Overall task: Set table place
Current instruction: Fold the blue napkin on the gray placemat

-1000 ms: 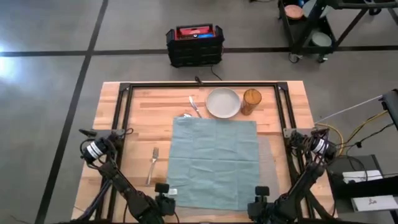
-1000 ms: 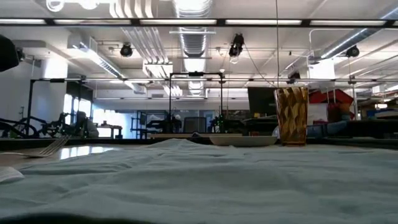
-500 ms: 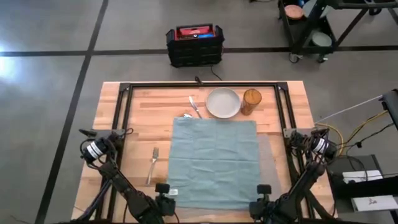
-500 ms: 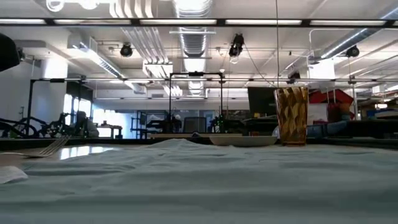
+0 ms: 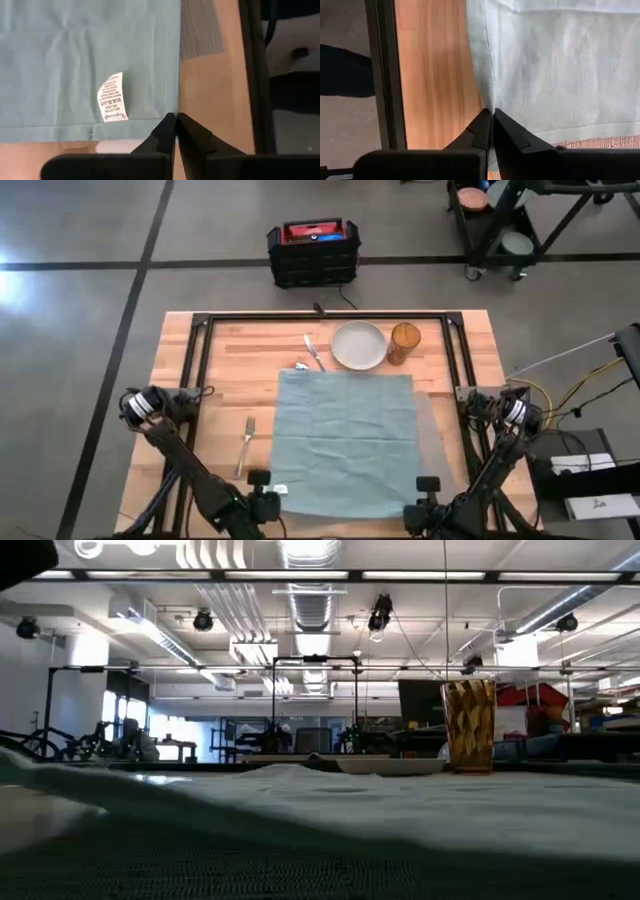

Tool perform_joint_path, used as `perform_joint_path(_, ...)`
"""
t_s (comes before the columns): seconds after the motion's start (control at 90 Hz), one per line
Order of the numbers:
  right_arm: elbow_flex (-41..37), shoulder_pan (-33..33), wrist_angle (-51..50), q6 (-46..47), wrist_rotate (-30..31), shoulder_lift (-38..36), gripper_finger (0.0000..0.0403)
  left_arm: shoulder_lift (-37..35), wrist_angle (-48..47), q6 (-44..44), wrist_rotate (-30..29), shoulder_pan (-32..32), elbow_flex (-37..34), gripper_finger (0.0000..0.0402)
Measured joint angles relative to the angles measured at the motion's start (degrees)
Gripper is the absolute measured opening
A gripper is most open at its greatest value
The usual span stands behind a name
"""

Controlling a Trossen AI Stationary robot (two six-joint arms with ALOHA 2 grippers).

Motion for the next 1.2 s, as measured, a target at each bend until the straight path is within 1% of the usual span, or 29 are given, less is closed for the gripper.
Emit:
perform_joint_path(0.267, 0.1, 1.3, -0.3, 5.7, 0.3, -0.1, 0.0, -0.2, 0.1, -5.0, 2.2, -1.9, 0.0, 0.0)
perform_joint_path(0.389, 1.9, 3.2, 0.0, 7.6, 0.0, -0.1, 0.0, -0.2, 2.0, -7.7, 2.8, -3.9, 0.0, 0.0)
perform_joint_path(0.522, 3.9, 4.6, 0.2, 9.7, 3.6, -0.1, 0.0, -0.2, 5.0, -8.6, 2.8, -5.3, 0.0, 0.0)
perform_joint_path(0.611, 4.1, 4.5, 0.1, 10.0, 6.7, -0.2, 0.0, -0.2, 5.1, -8.3, -0.3, -5.2, 0.0, 0.0)
perform_joint_path(0.756, 4.0, 4.1, -0.3, 7.9, 6.9, -0.2, 0.0, -0.2, 5.3, -6.3, -6.1, -3.9, -0.5, 0.0004)
perform_joint_path(0.856, 4.0, 4.0, -0.3, 7.0, 6.9, -0.2, 0.0, -0.1, 6.3, -4.6, -6.3, -2.1, -0.7, 0.0029)
perform_joint_path(0.978, 4.0, 4.0, -0.5, 7.0, 6.9, -0.2, 0.0, 1.7, 7.7, -2.6, -5.3, -0.4, -0.7, 0.0084)
perform_joint_path(1.078, 4.0, 4.0, -0.4, 7.0, 7.0, -0.2, 0.0, 4.0, 8.7, -2.5, 0.0, 0.3, -0.7, 0.0133)
perform_joint_path(1.156, 4.0, 4.0, -0.3, 7.0, 6.9, -0.2, 0.0, 5.5, 10.0, -2.6, 4.6, 0.3, -0.7, 0.0163)
perform_joint_path(1.2, 3.9, 4.0, -0.4, 6.9, 7.0, -0.2, 0.0, 6.2, 10.2, -2.8, 5.2, 0.3, -0.7, 0.0175)
